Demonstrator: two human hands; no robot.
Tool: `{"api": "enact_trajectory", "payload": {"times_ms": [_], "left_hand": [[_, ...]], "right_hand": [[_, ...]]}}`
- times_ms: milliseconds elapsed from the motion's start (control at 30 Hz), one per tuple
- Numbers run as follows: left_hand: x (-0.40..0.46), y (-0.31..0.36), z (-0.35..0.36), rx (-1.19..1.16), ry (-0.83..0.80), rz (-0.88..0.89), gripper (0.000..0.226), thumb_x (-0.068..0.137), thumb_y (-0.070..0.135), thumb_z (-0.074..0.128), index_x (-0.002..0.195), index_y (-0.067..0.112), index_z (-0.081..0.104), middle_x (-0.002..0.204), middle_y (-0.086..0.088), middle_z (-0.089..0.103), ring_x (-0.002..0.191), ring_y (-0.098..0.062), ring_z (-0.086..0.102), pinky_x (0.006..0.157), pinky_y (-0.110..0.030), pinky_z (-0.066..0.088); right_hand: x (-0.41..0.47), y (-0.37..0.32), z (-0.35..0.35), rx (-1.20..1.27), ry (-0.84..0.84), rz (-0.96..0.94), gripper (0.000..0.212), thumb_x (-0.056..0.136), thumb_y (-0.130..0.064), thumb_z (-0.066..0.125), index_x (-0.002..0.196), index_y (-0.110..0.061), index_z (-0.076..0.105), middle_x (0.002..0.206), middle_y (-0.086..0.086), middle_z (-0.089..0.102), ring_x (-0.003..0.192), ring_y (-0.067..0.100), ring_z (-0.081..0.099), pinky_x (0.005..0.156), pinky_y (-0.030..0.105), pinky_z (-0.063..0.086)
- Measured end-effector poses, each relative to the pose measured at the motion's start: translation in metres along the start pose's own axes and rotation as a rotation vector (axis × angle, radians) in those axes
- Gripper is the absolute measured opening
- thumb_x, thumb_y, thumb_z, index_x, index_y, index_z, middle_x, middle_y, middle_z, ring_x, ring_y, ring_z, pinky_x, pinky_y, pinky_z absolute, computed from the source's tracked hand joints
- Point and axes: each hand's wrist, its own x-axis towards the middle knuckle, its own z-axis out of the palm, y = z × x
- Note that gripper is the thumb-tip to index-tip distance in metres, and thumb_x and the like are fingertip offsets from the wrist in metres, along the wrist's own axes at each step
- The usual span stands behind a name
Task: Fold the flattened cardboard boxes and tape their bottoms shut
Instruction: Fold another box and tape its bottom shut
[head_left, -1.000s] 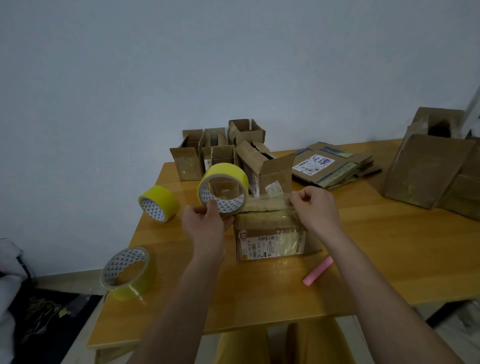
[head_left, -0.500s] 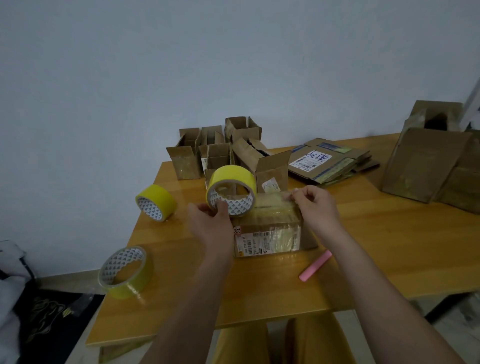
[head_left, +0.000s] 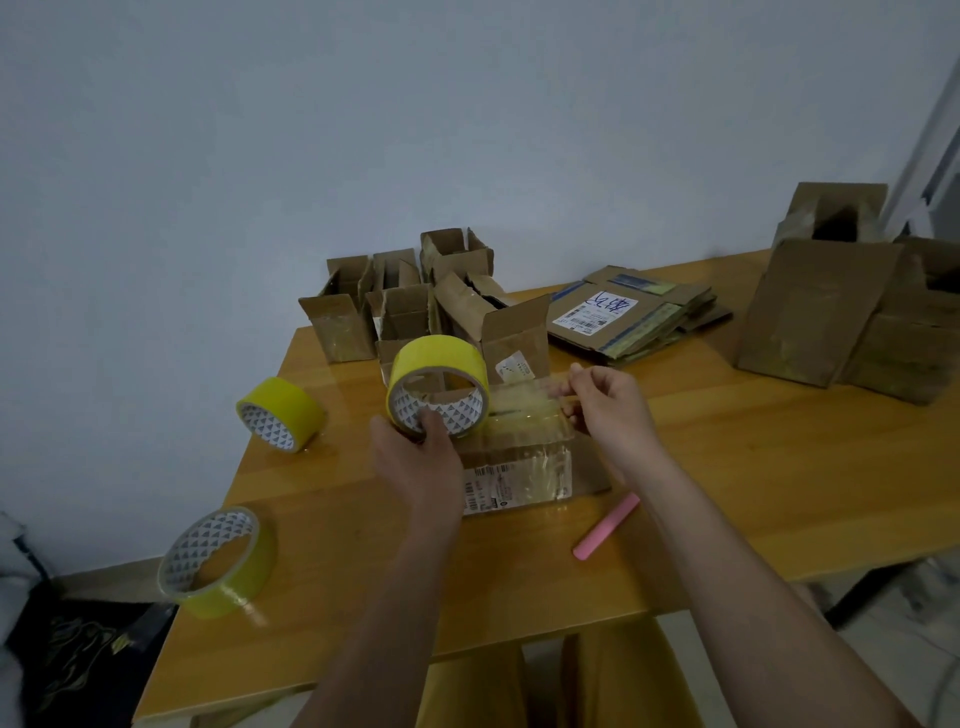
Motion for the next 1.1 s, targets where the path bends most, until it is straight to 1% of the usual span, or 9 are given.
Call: {"api": "enact_trajectory", "payload": {"times_ms": [100, 233, 400, 500, 567, 667, 767, 833, 1100], "left_hand": [[-0.003, -0.002, -0.001, 0.059, -0.001, 0.05, 0.015, 0.097, 0.023, 0.055, 0.093, 0.015, 0.043, 0.078, 0.013, 0.039, 0.075, -0.015, 0.044, 0.063, -0.029, 0.037], [-0.005, 0.001, -0.004, 0.118, -0.03, 0.092, 0.014, 0.099, 0.025, 0.051, 0.096, 0.015, 0.041, 0.077, 0.014, 0.037, 0.067, -0.003, 0.039, 0.055, -0.017, 0.029], [-0.004, 0.006, -0.006, 0.23, -0.051, 0.143, 0.02, 0.101, 0.029, 0.048, 0.094, 0.013, 0.038, 0.073, 0.012, 0.035, 0.062, 0.0, 0.034, 0.052, -0.016, 0.025], [0.002, 0.006, -0.006, 0.291, -0.075, 0.154, 0.021, 0.101, 0.028, 0.049, 0.094, 0.012, 0.039, 0.071, 0.011, 0.035, 0.061, -0.001, 0.033, 0.051, -0.017, 0.023], [0.003, 0.006, -0.007, 0.296, -0.079, 0.161, 0.02, 0.1, 0.027, 0.05, 0.094, 0.011, 0.041, 0.071, 0.01, 0.036, 0.061, -0.001, 0.034, 0.051, -0.018, 0.023], [0.005, 0.005, -0.007, 0.285, -0.078, 0.161, 0.019, 0.099, 0.027, 0.052, 0.094, 0.011, 0.043, 0.072, 0.011, 0.037, 0.062, -0.002, 0.036, 0.052, -0.022, 0.025], [0.007, 0.005, -0.006, 0.289, -0.066, 0.144, 0.02, 0.099, 0.027, 0.052, 0.093, 0.012, 0.041, 0.072, 0.011, 0.036, 0.061, -0.007, 0.034, 0.059, -0.029, 0.027], [0.007, 0.004, -0.006, 0.285, -0.059, 0.14, 0.02, 0.099, 0.028, 0.052, 0.093, 0.012, 0.041, 0.071, 0.011, 0.036, 0.064, -0.01, 0.034, 0.062, -0.031, 0.029], [0.006, 0.005, -0.007, 0.262, -0.059, 0.128, 0.02, 0.098, 0.03, 0.054, 0.093, 0.014, 0.042, 0.072, 0.012, 0.037, 0.071, -0.017, 0.041, 0.065, -0.034, 0.034]], "right_hand": [[0.002, 0.005, 0.001, -0.031, 0.045, -0.017, 0.031, 0.101, -0.025, 0.05, 0.076, -0.011, 0.064, 0.068, 0.001, 0.062, 0.062, 0.01, 0.055, 0.063, 0.025, 0.048], [0.003, 0.013, 0.003, 0.01, 0.089, 0.036, 0.034, 0.099, -0.021, 0.053, 0.069, -0.011, 0.065, 0.062, -0.002, 0.06, 0.06, 0.009, 0.055, 0.061, 0.023, 0.047], [0.004, 0.017, 0.005, 0.046, 0.091, 0.066, 0.035, 0.099, -0.022, 0.054, 0.069, -0.008, 0.064, 0.061, -0.001, 0.058, 0.059, 0.011, 0.053, 0.062, 0.025, 0.046], [0.003, 0.025, 0.004, -0.168, 0.104, -0.016, 0.043, 0.098, -0.029, 0.055, 0.072, 0.005, 0.062, 0.06, 0.007, 0.054, 0.054, 0.013, 0.047, 0.054, 0.026, 0.039], [0.001, 0.027, 0.003, -0.277, 0.12, -0.1, 0.046, 0.097, -0.03, 0.056, 0.064, 0.001, 0.057, 0.056, 0.007, 0.048, 0.05, 0.013, 0.04, 0.052, 0.026, 0.034], [0.003, 0.028, 0.003, -0.317, 0.117, -0.099, 0.045, 0.095, -0.034, 0.058, 0.06, -0.007, 0.053, 0.056, 0.01, 0.047, 0.054, 0.022, 0.045, 0.057, 0.035, 0.042], [0.011, 0.028, -0.001, -0.41, 0.116, 0.017, 0.051, 0.086, -0.053, 0.063, 0.072, -0.004, 0.058, 0.069, 0.009, 0.06, 0.061, 0.027, 0.059, 0.059, 0.042, 0.051], [0.012, 0.029, -0.007, -0.427, 0.123, 0.143, 0.064, 0.078, -0.065, 0.065, 0.094, -0.004, 0.055, 0.088, 0.007, 0.063, 0.075, 0.021, 0.062, 0.053, 0.032, 0.047], [0.006, 0.031, 0.003, -0.315, 0.008, 0.152, 0.026, 0.095, -0.04, 0.057, 0.1, -0.015, 0.054, 0.098, 0.006, 0.063, 0.08, 0.016, 0.057, 0.068, 0.032, 0.049]]}}
